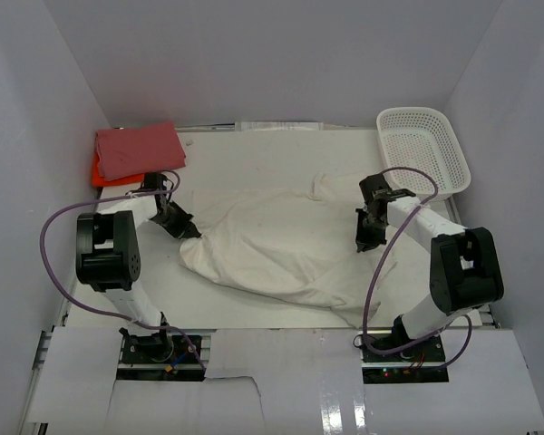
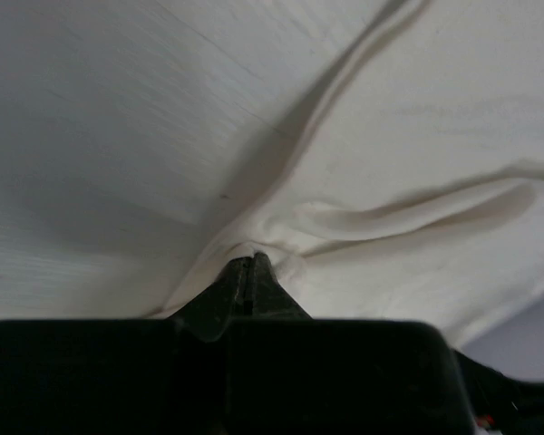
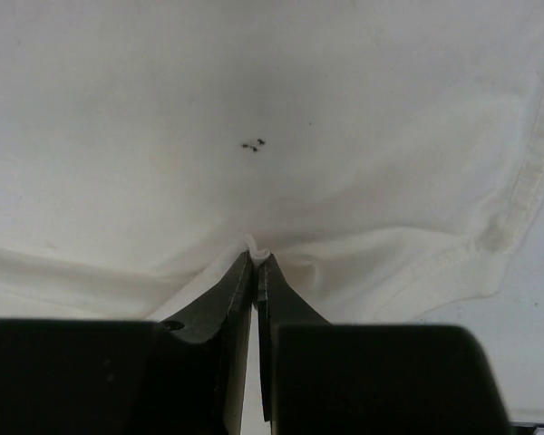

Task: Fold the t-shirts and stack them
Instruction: Flatten out the tshirt

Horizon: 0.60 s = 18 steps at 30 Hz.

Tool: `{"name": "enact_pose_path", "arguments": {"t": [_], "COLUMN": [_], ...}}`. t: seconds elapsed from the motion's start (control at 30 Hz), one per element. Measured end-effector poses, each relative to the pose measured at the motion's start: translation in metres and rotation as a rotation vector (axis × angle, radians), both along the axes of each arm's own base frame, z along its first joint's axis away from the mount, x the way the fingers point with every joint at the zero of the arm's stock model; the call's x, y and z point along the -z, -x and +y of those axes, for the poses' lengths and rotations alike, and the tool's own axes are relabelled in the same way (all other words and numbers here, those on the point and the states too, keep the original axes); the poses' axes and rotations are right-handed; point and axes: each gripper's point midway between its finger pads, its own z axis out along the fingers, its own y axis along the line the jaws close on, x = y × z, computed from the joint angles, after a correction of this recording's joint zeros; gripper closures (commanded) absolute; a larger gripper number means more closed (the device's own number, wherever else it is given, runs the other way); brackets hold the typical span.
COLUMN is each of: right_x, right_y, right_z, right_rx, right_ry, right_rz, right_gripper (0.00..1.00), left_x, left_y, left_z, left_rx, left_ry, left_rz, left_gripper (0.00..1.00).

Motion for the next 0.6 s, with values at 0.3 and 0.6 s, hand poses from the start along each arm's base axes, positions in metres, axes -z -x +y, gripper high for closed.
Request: {"name": "enact_pose_path", "arguments": {"t": [0.3, 0.6], "right_x": [0.011, 0.011], "right_y": [-0.052, -0.146], "right_z": [0.006, 0.006], "right_rx": [-0.013, 0.01], "right_ry": [0.052, 0.015], "right_rz": [0.012, -0.03], "right_gripper": [0.92, 0.92], "left_x": [0.007, 0.004], "left_y": [-0.019, -0.087], "left_z": [-0.025, -0.024], "left_rx": [-0.008, -0.081], "left_ry": [0.053, 0.028], "left_rz": [0.01, -0.009], "left_gripper": [1.0, 1.0]}}
